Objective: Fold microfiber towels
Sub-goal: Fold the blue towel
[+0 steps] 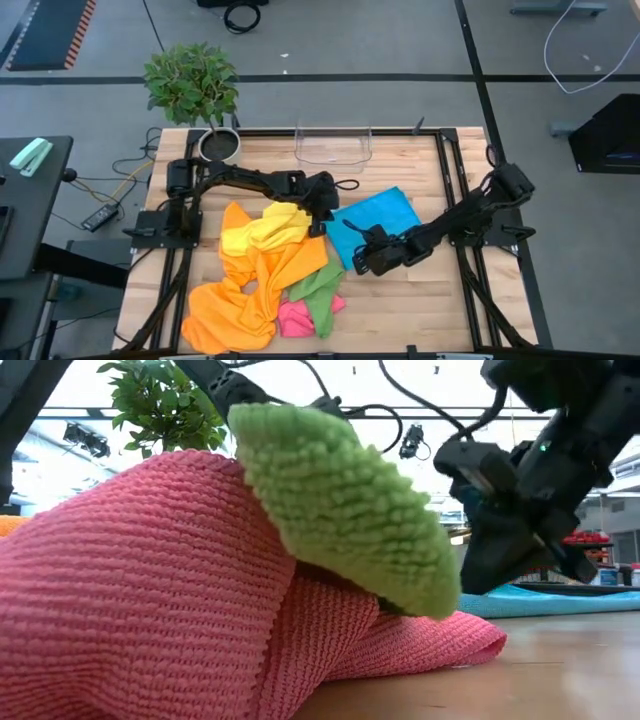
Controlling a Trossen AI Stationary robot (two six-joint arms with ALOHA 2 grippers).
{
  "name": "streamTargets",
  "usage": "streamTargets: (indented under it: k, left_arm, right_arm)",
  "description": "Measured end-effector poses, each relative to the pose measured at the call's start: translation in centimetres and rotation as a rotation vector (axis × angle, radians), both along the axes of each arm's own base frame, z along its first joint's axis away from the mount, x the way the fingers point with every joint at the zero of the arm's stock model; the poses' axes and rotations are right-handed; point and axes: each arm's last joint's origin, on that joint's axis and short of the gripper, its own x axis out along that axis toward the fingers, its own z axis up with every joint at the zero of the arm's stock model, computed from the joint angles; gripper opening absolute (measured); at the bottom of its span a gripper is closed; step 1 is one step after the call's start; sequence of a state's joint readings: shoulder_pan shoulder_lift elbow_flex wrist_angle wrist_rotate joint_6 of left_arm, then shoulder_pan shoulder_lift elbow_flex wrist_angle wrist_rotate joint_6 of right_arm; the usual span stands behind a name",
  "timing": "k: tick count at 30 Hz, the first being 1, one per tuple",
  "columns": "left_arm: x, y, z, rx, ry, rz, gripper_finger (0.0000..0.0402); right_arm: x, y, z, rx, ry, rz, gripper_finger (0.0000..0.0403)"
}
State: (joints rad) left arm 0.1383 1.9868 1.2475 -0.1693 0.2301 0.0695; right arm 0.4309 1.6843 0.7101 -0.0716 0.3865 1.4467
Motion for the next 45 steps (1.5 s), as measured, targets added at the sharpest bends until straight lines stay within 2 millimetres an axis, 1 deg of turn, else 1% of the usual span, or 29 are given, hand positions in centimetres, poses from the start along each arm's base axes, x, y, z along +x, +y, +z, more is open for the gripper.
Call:
streamTargets:
  k: [1, 3, 5, 6, 9, 13, 15, 16, 17, 19, 22, 24, 26, 28, 29, 32, 33, 35, 37, 40, 42, 45]
  left_arm:
    - [0.1, 0.1, -0.3, 0.005, -0.008, -0.003, 0.0005]
    - [-0.2, 0.2, -1.2, 0.006, 0.031, -0.01, 0.0004]
    - [0.3, 0.3, -1.8, 0.017, 0.009, -0.003, 0.0004]
    - [0.0, 0.3, -2.2, 0.017, 0.044, 0.01, 0.0005]
    - [0.5, 0.5, -2.7, 0.012, 0.038, 0.063, 0.0007]
    - [0.8, 0.4, -1.9, -0.008, 0.007, 0.072, 0.0009]
    - [1.0, 0.2, -0.6, -0.056, -0.04, 0.027, 0.0009]
    - [1.3, 0.0, 0.2, -0.083, -0.092, -0.005, 0.0009]
    - [1.3, -0.1, 1.0, -0.112, -0.118, -0.036, 0.0009]
    - [1.2, -0.7, 1.8, -0.171, -0.148, -0.093, 0.001]
    - [1.0, -1.6, 2.3, -0.225, -0.142, -0.142, 0.0009]
    - [1.1, -2.5, 2.7, -0.238, -0.166, -0.203, 0.0008]
    - [1.0, -3.6, 2.4, -0.23, -0.148, -0.248, 0.0005]
    - [1.1, -4.6, 1.7, -0.217, -0.137, -0.284, 0.0005]
    - [1.1, -5.0, 1.4, -0.211, -0.121, -0.289, 0.0005]
    - [1.2, -5.9, 0.5, -0.156, -0.082, -0.254, 0.0007]
    - [1.0, -6.1, 0.1, -0.143, -0.042, -0.242, 0.0007]
    - [0.8, -6.4, -0.7, -0.151, 0.012, -0.226, 0.0005]
    - [0.5, -6.9, -1.4, -0.17, 0.073, -0.212, 0.0005]
    - [0.1, -8.4, -1.8, -0.176, 0.125, -0.236, 0.0006]
    - [-0.6, -9.5, -2.2, -0.178, 0.198, -0.258, 0.0004]
    - [-1.5, -10.5, -2.3, -0.114, 0.287, -0.244, 0.0005]
  right_arm:
    - [0.0, 0.0, -0.3, 0.007, 0.008, -0.006, 0.0002]
    - [0.2, 0.2, -0.7, 0.017, 0.015, -0.009, 0.0002]
    - [0.1, 0.3, -0.8, 0.018, 0.026, 0.003, 0.0002]
    - [0.1, 0.4, -0.8, 0.024, 0.033, 0.015, 0.0002]
    - [-1.0, 0.8, -0.1, 0.047, 0.101, 0.088, 0.0002]
    - [-3.3, 1.3, 1.2, 0.088, 0.241, 0.202, 0.0002]
    - [-4.6, 1.6, 2.2, 0.109, 0.291, 0.265, 0.0001]
    - [-5.2, 1.7, 3.0, 0.112, 0.296, 0.288, 0.0001]
    - [-5.6, 1.8, 3.7, 0.117, 0.285, 0.309, 0.0001]
    - [-6.5, 2.1, 5.1, 0.117, 0.242, 0.349, 0.0001]
    - [-7.4, 2.7, 7.1, 0.139, 0.134, 0.388, 0.0001]
    - [-7.9, 3.1, 7.5, 0.109, 0.093, 0.375, 0.0001]
    - [-7.4, 3.3, 7.3, 0.068, 0.039, 0.323, 0.0001]
    - [-6.7, 3.4, 6.3, 0.023, 0.043, 0.296, 0.0001]
    - [-6.0, 3.4, 5.7, 0.014, 0.031, 0.285, 0.0001]
    - [-3.9, 3.4, 3.8, -0.025, 0.009, 0.275, 0.0001]
    - [-3.2, 3.2, 3.2, -0.029, -0.002, 0.269, 0.0001]
    - [-2.2, 2.8, 2.1, -0.05, -0.003, 0.257, 0.0001]
    - [-1.2, 2.4, 1.4, -0.06, -0.026, 0.237, 0.0001]
    - [-0.8, 1.8, 0.8, -0.089, -0.017, 0.214, 0.0001]
    - [-0.8, 1.7, 0.5, -0.098, 0.003, 0.209, 0.0001]
    - [-0.8, 1.7, -0.1, -0.089, 0.034, 0.214, 0.0001]
